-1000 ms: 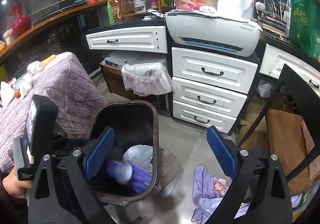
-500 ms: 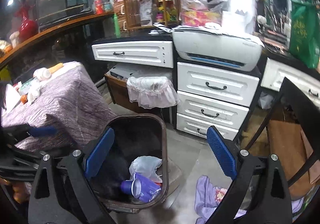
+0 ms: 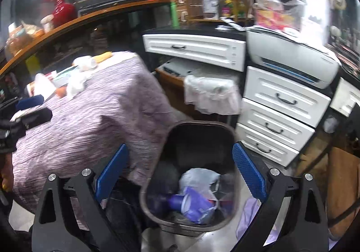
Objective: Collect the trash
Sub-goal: 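Grasp the white face mask with the left gripper while the right gripper grasps the white tissues, then carry the tissues over the bin and open the right gripper while the left gripper carries the mask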
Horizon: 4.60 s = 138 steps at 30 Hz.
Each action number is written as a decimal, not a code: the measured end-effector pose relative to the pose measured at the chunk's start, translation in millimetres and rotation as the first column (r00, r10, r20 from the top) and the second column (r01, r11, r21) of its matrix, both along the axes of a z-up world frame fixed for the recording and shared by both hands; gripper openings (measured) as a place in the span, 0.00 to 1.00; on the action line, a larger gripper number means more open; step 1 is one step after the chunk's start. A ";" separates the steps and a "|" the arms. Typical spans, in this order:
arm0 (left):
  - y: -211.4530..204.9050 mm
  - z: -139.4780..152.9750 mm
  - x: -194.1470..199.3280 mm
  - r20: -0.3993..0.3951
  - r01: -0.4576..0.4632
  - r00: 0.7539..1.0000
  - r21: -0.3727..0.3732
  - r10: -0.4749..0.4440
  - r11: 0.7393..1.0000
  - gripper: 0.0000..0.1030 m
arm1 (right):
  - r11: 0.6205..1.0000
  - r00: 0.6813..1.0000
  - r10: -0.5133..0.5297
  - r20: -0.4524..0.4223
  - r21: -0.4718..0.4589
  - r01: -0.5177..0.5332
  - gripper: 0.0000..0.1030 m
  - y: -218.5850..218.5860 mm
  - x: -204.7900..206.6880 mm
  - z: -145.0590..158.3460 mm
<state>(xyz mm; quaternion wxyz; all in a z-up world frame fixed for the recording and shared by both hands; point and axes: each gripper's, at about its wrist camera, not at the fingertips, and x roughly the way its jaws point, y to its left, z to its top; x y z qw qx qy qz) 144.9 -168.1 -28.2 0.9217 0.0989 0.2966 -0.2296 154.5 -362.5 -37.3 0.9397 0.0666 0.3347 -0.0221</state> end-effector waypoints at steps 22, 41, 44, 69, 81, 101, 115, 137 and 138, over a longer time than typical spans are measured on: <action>229.4 -0.5 38.2 -0.002 -0.488 0.873 0.025 0.488 0.873 0.75 | 0.937 0.937 0.348 0.013 0.016 -0.348 0.90 164.7 107.0 27.5; 284.8 -21.2 176.6 -0.178 -0.566 0.805 0.055 0.565 0.823 0.21 | 0.926 0.926 0.377 -0.041 -0.013 -0.377 0.90 197.3 139.2 22.2; 287.2 -22.6 174.0 -0.178 -0.566 0.806 0.049 0.565 0.823 0.07 | 0.926 0.925 0.376 -0.047 -0.027 -0.378 0.90 201.1 150.4 22.8; 278.8 -10.1 159.6 -0.131 -0.531 0.843 -0.044 0.522 0.847 0.04 | 0.927 0.910 0.370 -0.186 0.013 -0.374 0.37 230.2 246.9 -7.5; 273.1 2.4 139.6 -0.103 -0.537 0.841 -0.035 0.532 0.843 0.04 | 0.921 0.916 0.388 -0.103 0.014 -0.389 0.37 206.4 187.9 19.1; 195.8 45.1 31.8 -0.015 -0.393 0.919 -0.130 0.395 0.910 0.04 | 0.935 0.935 0.356 -0.009 0.006 -0.356 0.37 143.9 74.4 38.8; 106.3 34.9 6.3 -0.040 -0.202 0.979 -0.158 0.198 0.967 0.04 | 0.965 0.965 0.263 -0.026 0.018 -0.262 0.37 88.4 26.8 22.0; 5.5 10.2 5.1 -0.090 -0.049 0.995 -0.135 0.037 0.990 0.04 | 0.998 0.978 0.028 -0.205 0.060 -0.016 0.37 -8.5 25.0 -72.3; 2.4 9.4 5.3 -0.092 -0.043 0.995 -0.132 0.031 0.990 0.04 | 0.998 0.976 0.019 -0.218 0.062 -0.005 0.37 -11.5 26.8 -79.9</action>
